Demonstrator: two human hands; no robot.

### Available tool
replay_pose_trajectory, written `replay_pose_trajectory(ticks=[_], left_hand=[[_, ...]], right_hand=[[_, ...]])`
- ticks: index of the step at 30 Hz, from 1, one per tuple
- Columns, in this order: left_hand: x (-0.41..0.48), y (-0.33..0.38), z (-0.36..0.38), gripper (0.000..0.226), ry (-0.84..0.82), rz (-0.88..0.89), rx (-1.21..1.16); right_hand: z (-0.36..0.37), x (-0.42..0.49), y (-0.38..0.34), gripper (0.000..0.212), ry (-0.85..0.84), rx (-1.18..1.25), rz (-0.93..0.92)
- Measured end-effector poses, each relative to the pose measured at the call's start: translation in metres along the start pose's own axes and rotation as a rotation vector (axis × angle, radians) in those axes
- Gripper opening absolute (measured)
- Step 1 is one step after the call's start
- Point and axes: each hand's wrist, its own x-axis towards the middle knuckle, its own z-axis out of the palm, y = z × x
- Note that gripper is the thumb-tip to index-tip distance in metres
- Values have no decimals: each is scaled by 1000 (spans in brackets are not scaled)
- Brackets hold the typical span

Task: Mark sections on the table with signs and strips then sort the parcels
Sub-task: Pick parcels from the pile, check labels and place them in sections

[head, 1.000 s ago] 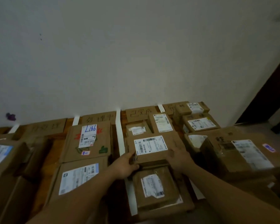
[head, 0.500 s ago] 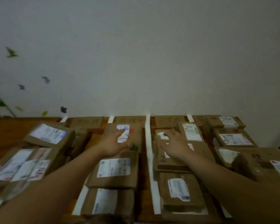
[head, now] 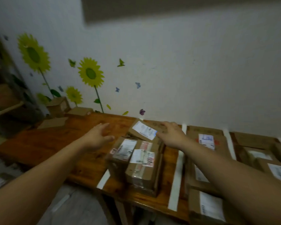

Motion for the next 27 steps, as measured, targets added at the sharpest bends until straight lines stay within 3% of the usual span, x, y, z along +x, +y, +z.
replay_pose_trajectory(ticks=[8,16,27], left_hand=[[21,-127,-67,73,10,-198,-66],[105,-200,-123,72,96,-313,-152],[231,-291,-182,74,116,-346,-120]], right_hand=[[77,74,-113,62,-113,-23,-136],[135,193,-194,62,-199,11,-219],[203,317,-277,63,-262,-18,-224]])
